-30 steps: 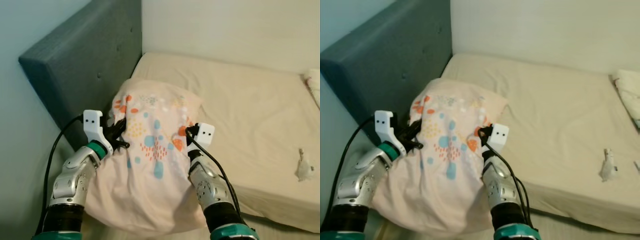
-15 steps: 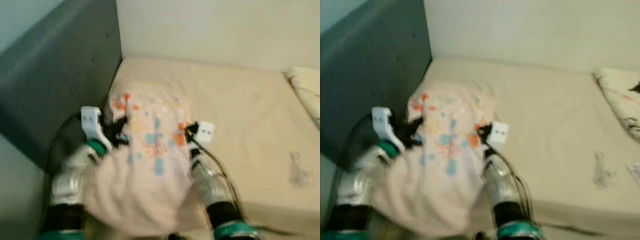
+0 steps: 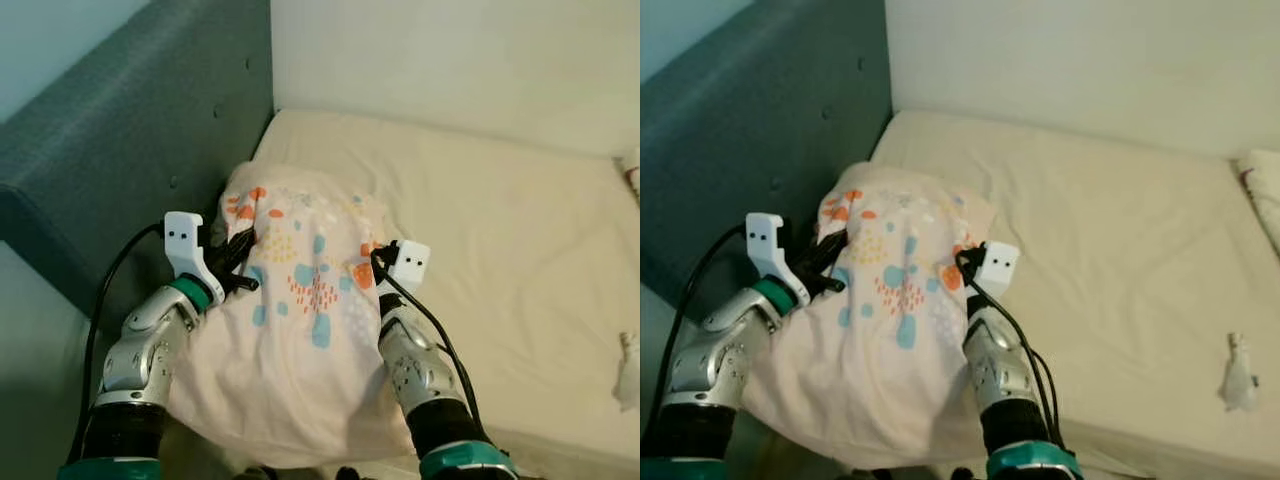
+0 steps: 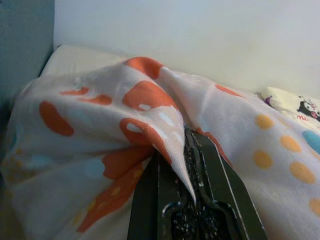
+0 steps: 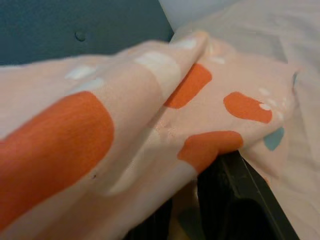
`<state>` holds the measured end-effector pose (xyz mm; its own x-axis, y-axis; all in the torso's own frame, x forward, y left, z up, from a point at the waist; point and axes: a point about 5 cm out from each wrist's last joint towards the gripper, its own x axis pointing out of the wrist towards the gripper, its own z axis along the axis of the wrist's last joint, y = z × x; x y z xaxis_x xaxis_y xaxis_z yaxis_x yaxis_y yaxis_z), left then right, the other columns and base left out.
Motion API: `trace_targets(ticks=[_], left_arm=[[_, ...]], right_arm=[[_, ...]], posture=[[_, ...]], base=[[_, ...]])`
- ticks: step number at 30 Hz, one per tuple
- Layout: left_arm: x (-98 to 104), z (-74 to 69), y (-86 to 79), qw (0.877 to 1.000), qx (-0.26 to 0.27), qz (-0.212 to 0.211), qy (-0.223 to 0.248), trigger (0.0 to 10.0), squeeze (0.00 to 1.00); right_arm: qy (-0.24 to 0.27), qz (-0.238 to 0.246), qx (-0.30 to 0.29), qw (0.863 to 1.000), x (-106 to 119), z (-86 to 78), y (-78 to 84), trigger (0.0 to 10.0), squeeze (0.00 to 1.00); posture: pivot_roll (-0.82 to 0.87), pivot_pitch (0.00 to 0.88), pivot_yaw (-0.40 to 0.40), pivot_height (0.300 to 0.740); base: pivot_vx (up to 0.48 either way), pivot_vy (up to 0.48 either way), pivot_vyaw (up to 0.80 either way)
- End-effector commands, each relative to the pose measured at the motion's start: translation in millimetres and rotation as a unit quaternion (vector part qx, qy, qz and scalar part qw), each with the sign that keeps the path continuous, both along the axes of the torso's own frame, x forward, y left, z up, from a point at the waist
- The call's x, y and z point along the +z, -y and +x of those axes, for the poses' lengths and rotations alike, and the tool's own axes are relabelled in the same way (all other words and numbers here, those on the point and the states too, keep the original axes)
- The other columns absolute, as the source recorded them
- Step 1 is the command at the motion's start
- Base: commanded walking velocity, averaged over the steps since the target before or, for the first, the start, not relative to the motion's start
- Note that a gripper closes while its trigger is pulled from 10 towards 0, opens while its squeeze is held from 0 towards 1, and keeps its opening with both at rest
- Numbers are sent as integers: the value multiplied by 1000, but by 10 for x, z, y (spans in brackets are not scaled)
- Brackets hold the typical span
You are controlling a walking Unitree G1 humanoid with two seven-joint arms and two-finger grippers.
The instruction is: Clean up the room
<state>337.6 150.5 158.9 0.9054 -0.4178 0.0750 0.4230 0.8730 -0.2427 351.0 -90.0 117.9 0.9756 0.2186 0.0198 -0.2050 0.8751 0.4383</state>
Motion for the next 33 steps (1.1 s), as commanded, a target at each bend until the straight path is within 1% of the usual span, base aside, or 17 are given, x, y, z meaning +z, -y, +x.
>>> trace_targets(ticks=[1,3,8,15,17,20,27,33], left_arm=[[72,36,125,1000,-14,1,19,10000,0],[80,45,125,1000,-9,1,20,10000,0],[51,56,131,1000,-11,16,12,10000,0],[21,53,93,1000,-3,26,11,10000,0],[-10,29,85,1000,-1,18,8,10000,0],[-50,13,111,1000,-4,19,5,10000,0],[-75,23,140,1000,-2,18,2,10000,0],[-80,44,134,1000,2,19,3,10000,0]], right_arm=[[16,17,23,999,64,-29,-197,10000,0],[15,15,24,999,61,-27,-196,10000,0],[12,17,13,1000,70,-11,-160,10000,0],[12,19,13,1000,56,-33,-179,10000,0],[16,17,17,1000,69,-40,-179,10000,0],[16,19,11,1000,81,-31,-141,10000,0],[15,14,12,1000,68,-46,-113,10000,0],[12,9,15,1000,55,-50,-85,10000,0]], posture=[[187,135,71,740],[187,135,71,740],[183,131,70,740],[174,122,53,730],[164,123,61,715],[161,128,57,700],[143,133,36,670],[135,142,25,645]], base=[[0,0,0],[0,0,0],[0,0,0],[0,0,0],[0,0,0],[0,0,0],[0,0,0],[0,0,0]])
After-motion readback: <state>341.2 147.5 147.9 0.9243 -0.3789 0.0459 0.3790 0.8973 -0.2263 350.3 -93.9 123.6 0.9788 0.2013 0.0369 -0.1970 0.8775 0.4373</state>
